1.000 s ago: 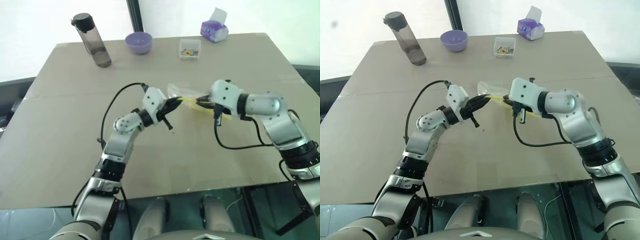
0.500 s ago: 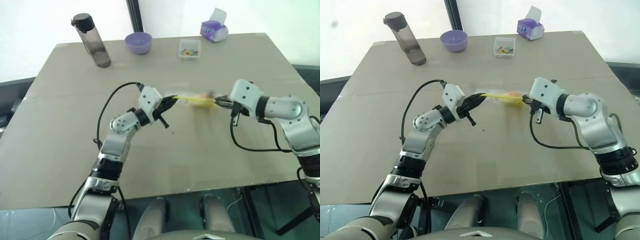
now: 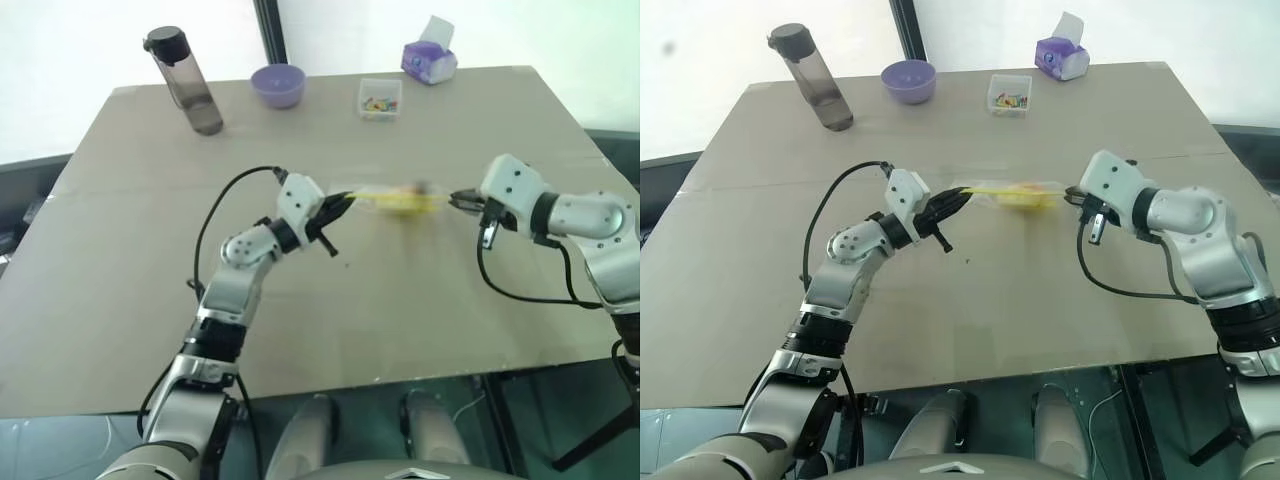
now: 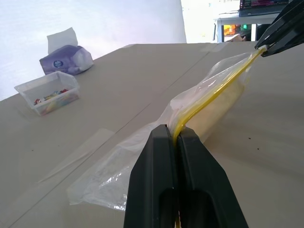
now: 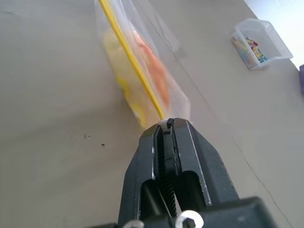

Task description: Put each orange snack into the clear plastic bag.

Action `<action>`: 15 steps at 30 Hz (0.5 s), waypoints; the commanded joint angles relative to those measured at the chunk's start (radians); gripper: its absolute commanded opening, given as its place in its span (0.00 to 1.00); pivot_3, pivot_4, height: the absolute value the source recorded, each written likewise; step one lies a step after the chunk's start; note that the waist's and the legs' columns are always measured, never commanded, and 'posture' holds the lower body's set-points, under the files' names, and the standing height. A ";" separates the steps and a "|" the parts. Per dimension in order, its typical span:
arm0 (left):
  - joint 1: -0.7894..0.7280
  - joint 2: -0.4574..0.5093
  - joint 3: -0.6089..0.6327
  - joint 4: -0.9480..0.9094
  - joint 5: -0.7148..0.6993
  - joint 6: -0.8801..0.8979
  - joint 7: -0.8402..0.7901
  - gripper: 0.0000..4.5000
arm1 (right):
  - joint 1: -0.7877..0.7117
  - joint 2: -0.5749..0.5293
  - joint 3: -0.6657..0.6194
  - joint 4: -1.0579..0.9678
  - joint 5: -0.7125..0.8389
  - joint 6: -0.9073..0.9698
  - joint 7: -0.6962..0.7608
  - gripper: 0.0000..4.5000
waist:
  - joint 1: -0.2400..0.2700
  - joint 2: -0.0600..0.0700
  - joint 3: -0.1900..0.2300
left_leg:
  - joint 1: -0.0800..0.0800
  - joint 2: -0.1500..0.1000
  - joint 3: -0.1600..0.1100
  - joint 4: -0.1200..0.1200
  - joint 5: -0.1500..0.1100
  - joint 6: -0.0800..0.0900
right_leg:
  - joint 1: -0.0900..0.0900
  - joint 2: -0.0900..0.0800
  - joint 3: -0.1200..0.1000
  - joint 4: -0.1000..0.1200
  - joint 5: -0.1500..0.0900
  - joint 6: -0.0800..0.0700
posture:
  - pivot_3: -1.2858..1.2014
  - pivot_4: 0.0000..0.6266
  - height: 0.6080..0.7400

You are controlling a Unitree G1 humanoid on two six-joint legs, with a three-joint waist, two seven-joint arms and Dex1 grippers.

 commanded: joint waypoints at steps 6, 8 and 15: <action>-0.296 -0.060 0.073 0.228 0.063 -0.065 0.191 0.00 | -0.267 0.071 -0.058 0.267 -0.125 -0.188 -0.286 0.01 | -0.001 -0.001 0.000 | 0.000 0.000 0.000 0.000 0.000 0.000 | 0.000 0.000 0.000 0.000 0.000 0.000 | 0.52 0.24 0.99; -0.328 -0.061 0.073 0.245 0.067 -0.078 0.194 0.00 | -0.283 0.080 -0.065 0.285 -0.117 -0.207 -0.302 0.01 | -0.002 -0.001 0.000 | -0.001 0.000 0.000 -0.001 0.000 0.000 | 0.000 0.000 0.000 -0.003 0.000 0.000 | 0.52 0.24 0.99; -0.161 0.000 0.024 0.031 0.053 0.019 0.082 0.00 | -0.104 0.044 -0.089 0.121 -0.008 -0.123 -0.154 0.01 | -0.005 0.000 0.000 | -0.002 0.000 -0.001 -0.005 0.000 0.000 | 0.000 0.000 0.000 -0.008 0.000 0.000 | 0.52 0.24 0.99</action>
